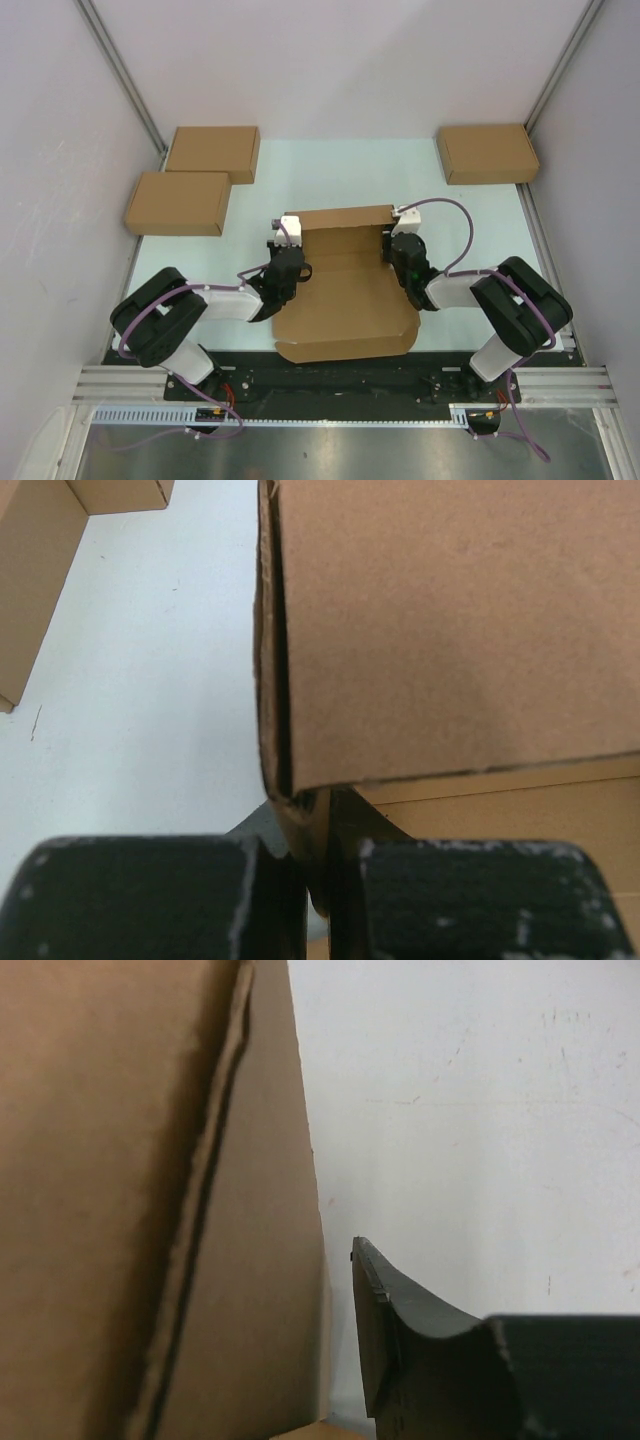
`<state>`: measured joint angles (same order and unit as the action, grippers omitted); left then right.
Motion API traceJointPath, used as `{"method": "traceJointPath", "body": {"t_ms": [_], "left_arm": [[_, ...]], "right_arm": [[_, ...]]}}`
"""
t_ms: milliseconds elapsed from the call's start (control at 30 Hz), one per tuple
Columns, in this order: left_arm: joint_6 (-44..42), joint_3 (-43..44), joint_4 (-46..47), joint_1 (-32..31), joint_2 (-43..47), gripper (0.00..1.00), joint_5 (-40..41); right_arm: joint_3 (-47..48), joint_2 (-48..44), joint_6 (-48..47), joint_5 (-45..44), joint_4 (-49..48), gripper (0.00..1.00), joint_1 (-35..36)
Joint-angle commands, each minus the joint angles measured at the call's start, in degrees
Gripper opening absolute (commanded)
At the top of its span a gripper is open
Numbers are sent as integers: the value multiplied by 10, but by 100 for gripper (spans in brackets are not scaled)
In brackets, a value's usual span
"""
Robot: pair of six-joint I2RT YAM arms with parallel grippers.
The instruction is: Fold the paper box
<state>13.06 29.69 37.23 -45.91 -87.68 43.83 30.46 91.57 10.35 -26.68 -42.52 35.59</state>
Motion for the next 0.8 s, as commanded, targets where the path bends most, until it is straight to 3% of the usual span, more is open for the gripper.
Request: {"method": "traceJointPath", "body": {"t_ms": [0,167,333,367,400,433,533,767], "left_arm": [[-30,-2,-15,-13,8,0,-12],[-27,0,-21,-15,7,0,-9],[-27,2,-23,-16,8,0,-8],[-27,2,-23,-16,8,0,-8],[-27,2,-23,-16,7,0,-7],[-26,3,-24,-16,6,0,-6],[-27,5,-26,-16,5,0,-1],[-30,7,-22,-16,2,0,2]], "right_arm": [[11,-8,18,-12,21,34,5],[10,-5,11,-22,23,1,7],[11,-10,12,-27,32,0,10],[11,-16,17,-26,35,2,10],[10,-21,19,-18,39,12,11],[11,-27,21,-19,52,34,11],[10,-55,34,-25,80,55,18],[11,-133,27,-38,117,65,38]]}}
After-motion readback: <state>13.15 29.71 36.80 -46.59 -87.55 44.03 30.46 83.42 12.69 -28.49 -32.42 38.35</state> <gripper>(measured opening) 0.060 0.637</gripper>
